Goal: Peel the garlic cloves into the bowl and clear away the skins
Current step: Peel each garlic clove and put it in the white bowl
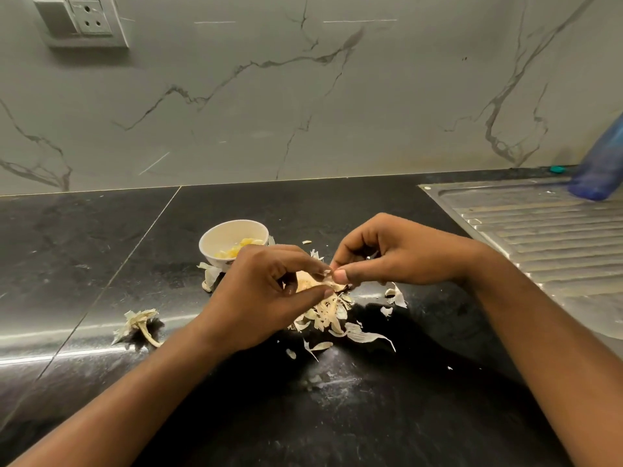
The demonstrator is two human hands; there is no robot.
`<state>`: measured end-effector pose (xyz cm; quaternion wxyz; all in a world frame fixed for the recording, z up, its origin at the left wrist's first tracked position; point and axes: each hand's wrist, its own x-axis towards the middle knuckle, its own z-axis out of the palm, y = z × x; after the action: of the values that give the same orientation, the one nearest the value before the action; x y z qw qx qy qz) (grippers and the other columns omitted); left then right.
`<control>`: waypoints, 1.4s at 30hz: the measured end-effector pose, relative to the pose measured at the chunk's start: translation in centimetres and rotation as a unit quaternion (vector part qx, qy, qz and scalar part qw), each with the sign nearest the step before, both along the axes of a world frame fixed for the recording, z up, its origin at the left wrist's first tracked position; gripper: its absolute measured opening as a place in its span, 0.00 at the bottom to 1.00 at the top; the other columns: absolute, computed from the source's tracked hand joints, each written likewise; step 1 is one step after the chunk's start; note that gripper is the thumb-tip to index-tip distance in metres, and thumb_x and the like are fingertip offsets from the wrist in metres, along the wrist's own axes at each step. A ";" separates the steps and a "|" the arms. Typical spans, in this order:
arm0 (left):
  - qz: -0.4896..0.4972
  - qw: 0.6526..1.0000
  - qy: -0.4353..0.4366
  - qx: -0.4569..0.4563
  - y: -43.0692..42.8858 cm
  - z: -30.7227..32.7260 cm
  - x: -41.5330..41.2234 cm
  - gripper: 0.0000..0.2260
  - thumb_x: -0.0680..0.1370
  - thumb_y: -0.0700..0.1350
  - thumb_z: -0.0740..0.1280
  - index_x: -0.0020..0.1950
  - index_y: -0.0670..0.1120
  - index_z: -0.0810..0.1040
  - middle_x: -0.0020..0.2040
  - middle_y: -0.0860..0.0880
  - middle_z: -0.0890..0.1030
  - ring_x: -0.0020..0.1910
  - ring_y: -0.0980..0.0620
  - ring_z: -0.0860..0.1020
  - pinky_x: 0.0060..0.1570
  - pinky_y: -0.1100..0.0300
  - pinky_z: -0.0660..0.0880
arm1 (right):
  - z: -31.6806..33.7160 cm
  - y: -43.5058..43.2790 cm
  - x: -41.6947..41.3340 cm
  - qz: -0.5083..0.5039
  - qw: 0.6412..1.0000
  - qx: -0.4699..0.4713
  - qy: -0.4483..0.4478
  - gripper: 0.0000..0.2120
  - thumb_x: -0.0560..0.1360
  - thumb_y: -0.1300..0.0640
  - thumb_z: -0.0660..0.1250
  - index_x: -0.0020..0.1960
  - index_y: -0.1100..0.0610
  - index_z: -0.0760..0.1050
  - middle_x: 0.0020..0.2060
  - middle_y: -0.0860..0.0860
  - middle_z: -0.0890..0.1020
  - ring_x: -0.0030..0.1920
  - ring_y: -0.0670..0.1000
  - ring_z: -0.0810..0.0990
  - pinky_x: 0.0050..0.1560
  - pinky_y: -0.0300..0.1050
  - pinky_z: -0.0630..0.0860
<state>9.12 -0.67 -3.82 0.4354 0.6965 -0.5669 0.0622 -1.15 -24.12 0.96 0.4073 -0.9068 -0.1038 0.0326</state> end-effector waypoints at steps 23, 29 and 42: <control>0.018 0.906 0.402 -0.133 -0.1 1.1 0.1 0.10 0.73 0.34 0.76 0.52 0.32 0.84 0.46 0.36 0.87 0.41 0.41 0.86 0.45 0.55 0.85 | -2.0 2.7 1.7 -0.075 0.934 -0.082 -0.339 0.07 0.80 0.56 0.76 0.55 0.57 0.88 0.44 0.48 0.89 0.41 0.46 0.87 0.41 0.47 0.84; 0.009 0.918 0.380 -0.110 0.3 1.6 0.3 0.07 0.70 0.35 0.77 0.46 0.34 0.85 0.44 0.37 0.87 0.38 0.43 0.86 0.43 0.56 0.85 | -1.7 2.8 1.5 -0.041 0.931 -0.108 -0.345 0.05 0.79 0.58 0.76 0.53 0.57 0.88 0.42 0.49 0.88 0.39 0.46 0.86 0.38 0.44 0.84; -0.048 0.876 0.468 -0.106 0.7 2.8 -0.2 0.04 0.71 0.34 0.74 0.43 0.41 0.88 0.47 0.37 0.86 0.37 0.45 0.83 0.41 0.59 0.83 | -1.4 2.9 0.9 -0.086 0.954 0.050 -0.284 0.04 0.78 0.62 0.76 0.51 0.61 0.88 0.40 0.51 0.89 0.37 0.54 0.88 0.39 0.52 0.86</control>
<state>8.87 0.06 -1.03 0.7235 0.5660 -0.3198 -0.2322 -0.21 -21.22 -0.41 0.4068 -0.8627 -0.1383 -0.2668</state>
